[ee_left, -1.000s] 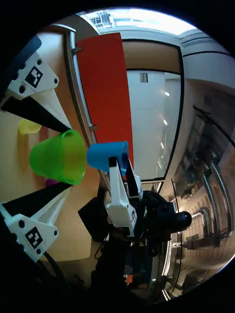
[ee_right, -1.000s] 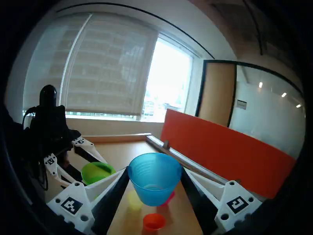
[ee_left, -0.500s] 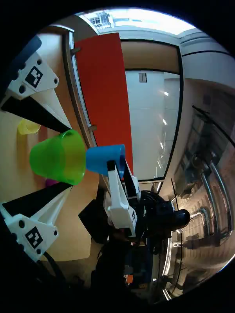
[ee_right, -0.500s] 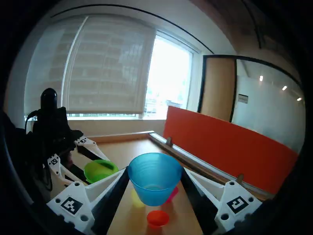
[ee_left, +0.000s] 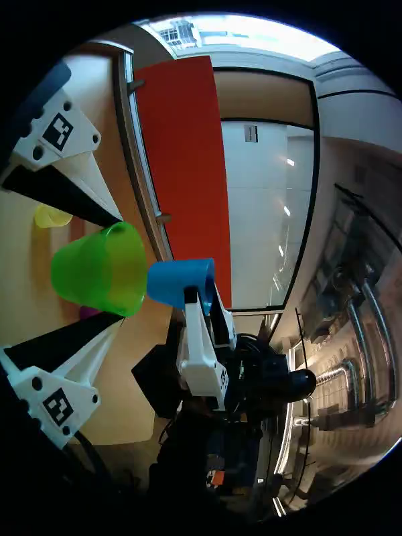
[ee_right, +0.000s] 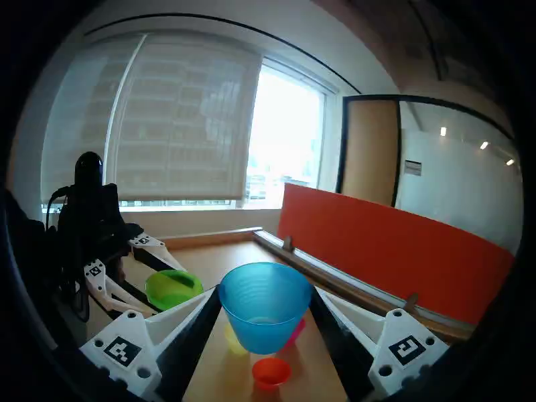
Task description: Pour water
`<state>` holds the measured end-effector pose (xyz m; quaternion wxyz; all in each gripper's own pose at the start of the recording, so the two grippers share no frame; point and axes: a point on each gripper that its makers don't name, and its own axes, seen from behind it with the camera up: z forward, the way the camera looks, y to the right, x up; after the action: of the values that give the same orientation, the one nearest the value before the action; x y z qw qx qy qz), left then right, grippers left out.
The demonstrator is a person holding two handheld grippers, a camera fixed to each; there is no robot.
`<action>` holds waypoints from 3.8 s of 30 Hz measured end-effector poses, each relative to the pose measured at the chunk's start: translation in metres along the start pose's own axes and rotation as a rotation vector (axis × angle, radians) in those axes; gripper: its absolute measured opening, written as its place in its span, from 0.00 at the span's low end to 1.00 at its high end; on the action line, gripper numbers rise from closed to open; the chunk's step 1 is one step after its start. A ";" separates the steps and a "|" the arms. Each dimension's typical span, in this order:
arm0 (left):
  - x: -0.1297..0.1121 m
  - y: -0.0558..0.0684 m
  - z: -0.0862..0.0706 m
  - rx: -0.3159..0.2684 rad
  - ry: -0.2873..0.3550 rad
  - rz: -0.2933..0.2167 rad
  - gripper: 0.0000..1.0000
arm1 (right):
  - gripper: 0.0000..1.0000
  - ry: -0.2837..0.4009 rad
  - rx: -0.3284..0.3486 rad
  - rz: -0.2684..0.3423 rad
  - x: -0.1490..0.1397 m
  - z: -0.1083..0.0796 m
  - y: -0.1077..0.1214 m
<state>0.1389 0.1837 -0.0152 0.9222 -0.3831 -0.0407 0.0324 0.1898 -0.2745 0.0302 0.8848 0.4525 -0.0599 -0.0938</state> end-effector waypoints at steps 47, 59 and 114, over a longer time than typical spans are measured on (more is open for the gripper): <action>-0.094 0.034 0.017 -0.098 -0.268 0.061 0.87 | 0.94 -0.242 0.092 0.002 -0.135 -0.047 -0.024; -0.121 0.044 0.021 -0.123 -0.341 0.077 0.87 | 0.94 -0.307 0.128 -0.015 -0.169 -0.050 -0.033; -0.199 0.067 0.020 -0.185 -0.490 0.051 0.87 | 0.94 -0.478 0.214 -0.013 -0.269 -0.058 -0.063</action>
<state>-0.0631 0.2273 -0.0589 0.8448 -0.4473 -0.2562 0.1436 -0.0683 -0.2062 -0.0604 0.7918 0.5090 -0.2740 -0.1971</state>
